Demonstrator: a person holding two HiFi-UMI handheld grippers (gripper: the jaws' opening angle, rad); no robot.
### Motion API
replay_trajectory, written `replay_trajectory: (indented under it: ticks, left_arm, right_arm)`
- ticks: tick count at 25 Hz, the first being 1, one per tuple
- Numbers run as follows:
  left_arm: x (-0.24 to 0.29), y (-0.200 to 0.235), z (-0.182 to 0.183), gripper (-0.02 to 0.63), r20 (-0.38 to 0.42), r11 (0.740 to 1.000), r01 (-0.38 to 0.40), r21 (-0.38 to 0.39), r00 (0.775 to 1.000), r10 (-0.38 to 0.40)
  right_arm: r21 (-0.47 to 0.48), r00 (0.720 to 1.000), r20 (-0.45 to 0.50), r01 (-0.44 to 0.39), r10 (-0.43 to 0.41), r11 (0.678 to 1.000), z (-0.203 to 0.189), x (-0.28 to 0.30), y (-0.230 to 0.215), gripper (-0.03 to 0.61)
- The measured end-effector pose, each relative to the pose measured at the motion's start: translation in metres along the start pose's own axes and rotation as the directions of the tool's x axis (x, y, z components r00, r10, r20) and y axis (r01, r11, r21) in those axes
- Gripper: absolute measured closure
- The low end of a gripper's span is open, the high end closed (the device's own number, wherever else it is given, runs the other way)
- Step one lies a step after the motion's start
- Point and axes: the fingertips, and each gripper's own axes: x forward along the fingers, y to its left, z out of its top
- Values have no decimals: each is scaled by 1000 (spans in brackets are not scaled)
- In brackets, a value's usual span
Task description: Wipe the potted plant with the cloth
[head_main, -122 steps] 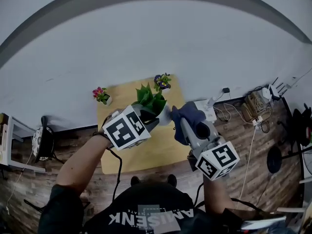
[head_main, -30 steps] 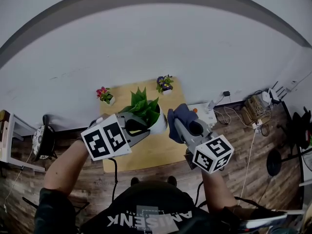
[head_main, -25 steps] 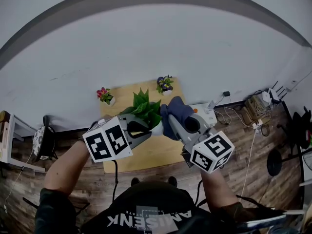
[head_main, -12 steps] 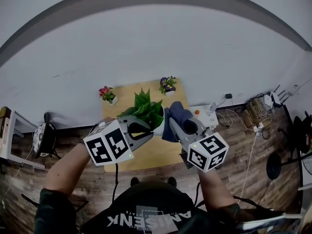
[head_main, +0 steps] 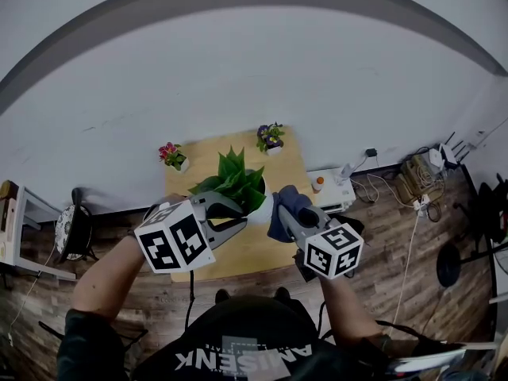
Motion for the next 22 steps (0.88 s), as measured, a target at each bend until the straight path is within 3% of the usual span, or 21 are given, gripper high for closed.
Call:
replay_trajectory:
  ticks: [5, 9, 16, 22]
  left_arm:
    - [-1, -7, 0, 606, -4, 999, 12, 52, 1000, -11]
    - [-1, -11, -4, 606, -18, 995, 20, 96, 1000, -18]
    - [1, -18, -12, 604, -37, 991, 39, 131, 999, -35]
    - [-4, -28, -3, 604, -35, 986, 29, 163, 999, -24]
  right_arm:
    - [24, 999, -30, 22, -22, 999, -13, -7, -12, 534]
    - [20, 999, 25, 20, -21, 1000, 11, -17, -15, 534]
    - [-72, 986, 149, -67, 78, 995, 80, -23, 22, 534]
    - [-108, 982, 136, -118, 132, 987, 84, -12, 43, 534]
